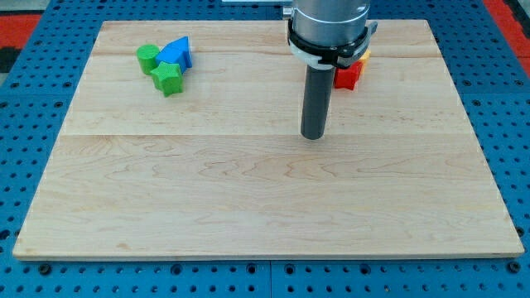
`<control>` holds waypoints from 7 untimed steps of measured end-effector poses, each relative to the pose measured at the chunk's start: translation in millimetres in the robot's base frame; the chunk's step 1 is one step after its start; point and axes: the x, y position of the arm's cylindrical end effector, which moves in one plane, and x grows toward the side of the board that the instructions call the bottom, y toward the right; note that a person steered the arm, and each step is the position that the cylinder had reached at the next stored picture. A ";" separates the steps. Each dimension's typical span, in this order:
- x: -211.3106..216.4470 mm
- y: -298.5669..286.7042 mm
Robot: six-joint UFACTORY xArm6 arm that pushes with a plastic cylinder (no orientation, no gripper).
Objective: Separate the yellow heart and the red circle
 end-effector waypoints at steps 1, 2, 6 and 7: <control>-19.2 -4.0; -52.9 -8.6; -144.0 -22.9; -152.5 -10.8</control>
